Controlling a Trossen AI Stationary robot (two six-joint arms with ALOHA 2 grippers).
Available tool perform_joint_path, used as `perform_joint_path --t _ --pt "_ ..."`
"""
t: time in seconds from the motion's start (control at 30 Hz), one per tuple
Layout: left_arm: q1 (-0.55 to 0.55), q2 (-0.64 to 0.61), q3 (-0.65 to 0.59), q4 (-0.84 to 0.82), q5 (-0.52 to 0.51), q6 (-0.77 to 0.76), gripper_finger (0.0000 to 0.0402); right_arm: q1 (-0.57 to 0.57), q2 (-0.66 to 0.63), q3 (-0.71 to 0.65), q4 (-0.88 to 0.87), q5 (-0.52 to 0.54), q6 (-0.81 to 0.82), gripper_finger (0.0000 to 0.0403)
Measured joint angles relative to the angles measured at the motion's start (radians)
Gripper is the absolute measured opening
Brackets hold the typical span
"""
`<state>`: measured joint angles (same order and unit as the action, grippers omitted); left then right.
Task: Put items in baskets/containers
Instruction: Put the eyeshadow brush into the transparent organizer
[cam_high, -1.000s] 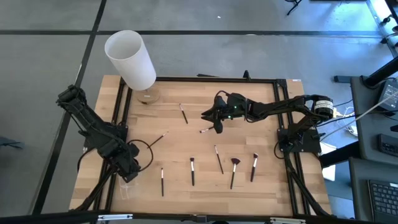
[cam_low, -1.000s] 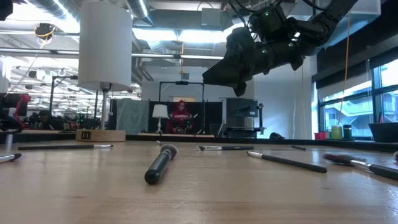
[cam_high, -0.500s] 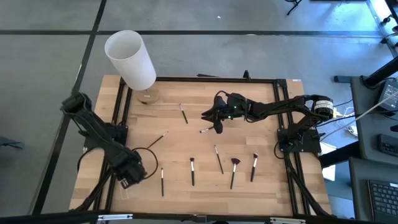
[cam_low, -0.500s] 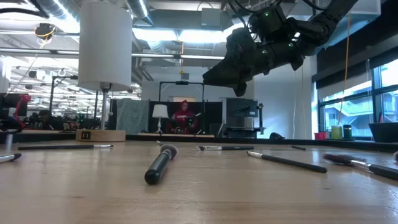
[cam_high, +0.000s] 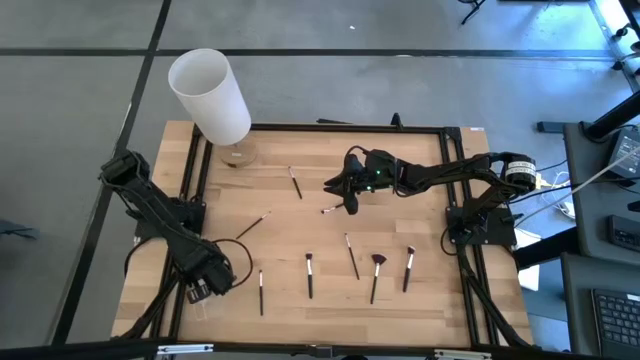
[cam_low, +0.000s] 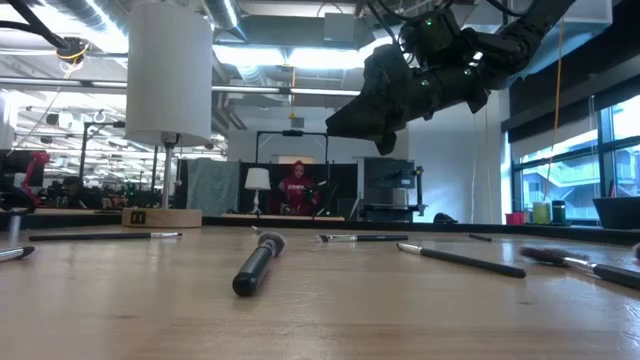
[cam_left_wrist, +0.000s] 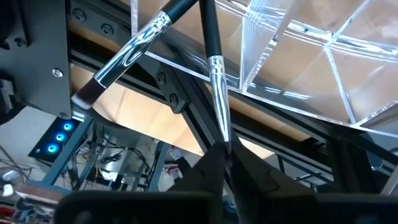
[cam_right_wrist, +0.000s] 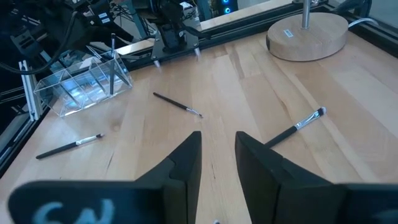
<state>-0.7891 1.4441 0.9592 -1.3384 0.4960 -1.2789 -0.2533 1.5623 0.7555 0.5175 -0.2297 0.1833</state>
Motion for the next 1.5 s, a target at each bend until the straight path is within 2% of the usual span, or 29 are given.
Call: perform_joint_path --t 0.2,0.4,0.53,0.73,1.07,1.3,1.5 --pt "0.0 0.0 0.0 0.0 0.015 0.059 0.0007 0.0 0.0 0.0 0.0 0.0 0.0 0.0097" --pt "0.0 -0.009 0.009 -0.008 0.106 0.141 0.0003 0.0 0.0 0.0 0.001 0.0 0.0 0.0097" --pt "0.0 -0.026 0.051 -0.061 0.104 0.172 0.0007 0.0 0.0 0.0 0.001 0.0 -0.001 0.0097" --pt "0.0 -0.05 0.086 -0.091 0.022 0.247 0.0006 0.0 0.0 0.0 0.002 0.0 -0.001 0.0097" --pt "0.0 -0.05 0.086 -0.138 -0.008 0.507 0.0011 0.0 0.0 0.0 0.002 0.0 -0.001 0.0097" --pt "0.0 -0.05 0.086 -0.236 -0.025 0.535 0.0003 0.0 0.0 0.0 0.002 0.0 -0.001 0.0097" --pt "0.005 -0.05 0.086 -0.232 -0.174 0.568 0.0009 0.0 0.0 0.0 0.002 0.0 -0.001 0.0097"
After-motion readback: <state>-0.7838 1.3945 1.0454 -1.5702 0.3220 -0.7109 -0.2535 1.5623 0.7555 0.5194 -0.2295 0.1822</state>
